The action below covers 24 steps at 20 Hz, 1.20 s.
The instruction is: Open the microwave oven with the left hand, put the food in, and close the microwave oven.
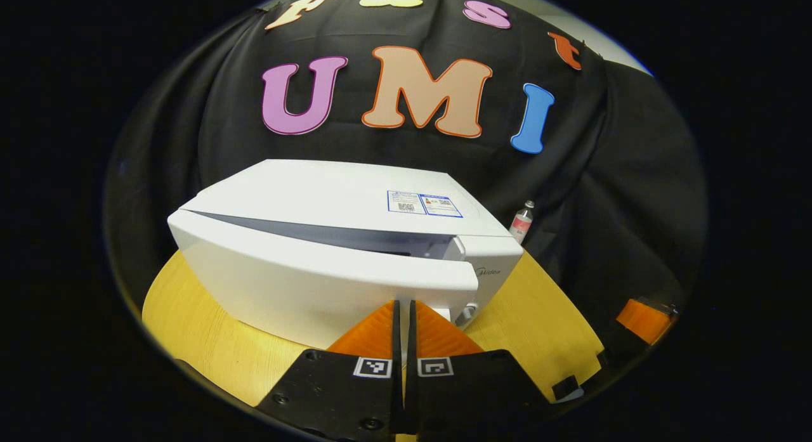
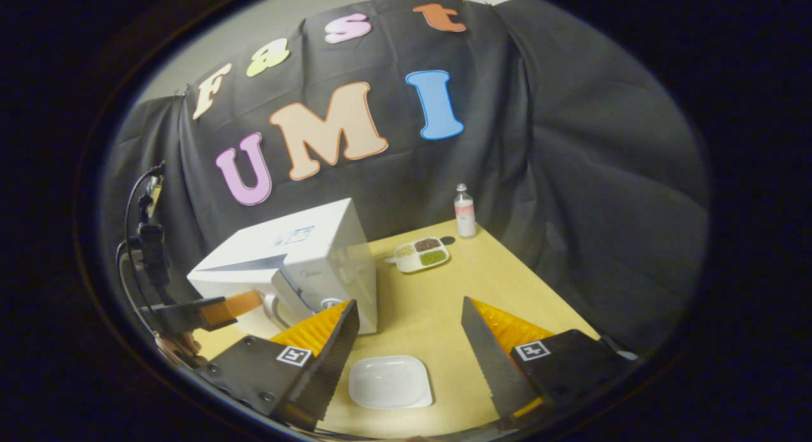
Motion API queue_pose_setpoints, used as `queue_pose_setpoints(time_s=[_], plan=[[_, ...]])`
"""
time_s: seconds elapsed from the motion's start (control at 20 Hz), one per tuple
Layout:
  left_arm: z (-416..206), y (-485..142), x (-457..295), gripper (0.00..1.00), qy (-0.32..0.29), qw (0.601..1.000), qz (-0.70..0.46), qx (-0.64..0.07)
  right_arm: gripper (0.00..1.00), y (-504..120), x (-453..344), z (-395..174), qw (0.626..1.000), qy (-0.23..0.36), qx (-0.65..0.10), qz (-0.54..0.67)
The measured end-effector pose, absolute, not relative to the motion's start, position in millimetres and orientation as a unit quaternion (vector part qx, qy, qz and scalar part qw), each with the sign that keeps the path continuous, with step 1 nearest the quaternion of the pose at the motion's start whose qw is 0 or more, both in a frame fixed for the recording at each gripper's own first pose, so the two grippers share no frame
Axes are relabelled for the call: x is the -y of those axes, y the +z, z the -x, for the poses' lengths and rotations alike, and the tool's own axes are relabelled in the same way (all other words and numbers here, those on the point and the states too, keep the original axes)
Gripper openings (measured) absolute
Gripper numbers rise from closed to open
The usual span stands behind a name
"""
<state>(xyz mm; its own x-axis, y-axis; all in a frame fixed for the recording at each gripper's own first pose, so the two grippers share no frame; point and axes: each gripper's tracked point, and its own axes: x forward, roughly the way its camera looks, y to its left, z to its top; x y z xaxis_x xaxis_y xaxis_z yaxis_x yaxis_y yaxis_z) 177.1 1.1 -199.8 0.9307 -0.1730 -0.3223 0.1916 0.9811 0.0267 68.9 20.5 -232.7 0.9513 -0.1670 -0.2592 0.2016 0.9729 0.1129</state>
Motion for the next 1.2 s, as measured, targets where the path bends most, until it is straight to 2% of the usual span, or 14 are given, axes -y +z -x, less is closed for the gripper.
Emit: queue_pose_setpoints(time_s=[0.45, 0.5, 0.55, 0.7, 0.75, 0.8, 0.9, 0.95, 1.2], plan=[[-197.1, -193.4, -1.8, 0.0, -0.09, 0.985, -0.026, -0.146, 1.0, -228.6, -12.9, -73.4, 0.985, -0.111, -0.121, -0.061], [-197.7, -192.7, -2.1, 0.0, -0.09, 0.985, -0.021, -0.145, 0.92, -228.7, -13.2, -75.1, 0.985, -0.111, -0.12, -0.058], [-197.5, -193.9, -2.6, 0.0, -0.089, 0.985, -0.019, -0.147, 1.0, -226.5, -13.6, -76.1, 0.985, -0.11, -0.12, -0.055], [-200.0, -192.2, -3.3, 0.0, -0.082, 0.986, -0.022, -0.145, 1.0, -215.4, -12.3, -78.8, 0.987, -0.111, -0.111, -0.035], [-200.6, -192.5, -3.2, 0.0, -0.08, 0.986, -0.024, -0.144, 0.92, -210.3, -11.0, -78.2, 0.988, -0.111, -0.108, -0.03], [-201.8, -190.8, -3.2, 0.0, -0.077, 0.987, -0.023, -0.142, 1.0, -204.6, -11.1, -79.9, 0.988, -0.11, -0.104, -0.029], [-201.6, -190.6, -3.4, 0.01, -0.077, 0.987, -0.014, -0.141, 1.0, -196.3, -13.1, -75.4, 0.989, -0.108, -0.096, -0.03], [-202.3, -190.5, -3.1, 0.01, -0.079, 0.987, -0.011, -0.14, 0.92, -192.2, -11.2, -75.0, 0.989, -0.109, -0.092, -0.029], [-211.8, -186.2, -5.3, 0.0, -0.074, 0.99, -0.009, -0.12, 0.92, -173.6, 0.0, -76.3, 0.99, -0.116, -0.077, -0.025]])
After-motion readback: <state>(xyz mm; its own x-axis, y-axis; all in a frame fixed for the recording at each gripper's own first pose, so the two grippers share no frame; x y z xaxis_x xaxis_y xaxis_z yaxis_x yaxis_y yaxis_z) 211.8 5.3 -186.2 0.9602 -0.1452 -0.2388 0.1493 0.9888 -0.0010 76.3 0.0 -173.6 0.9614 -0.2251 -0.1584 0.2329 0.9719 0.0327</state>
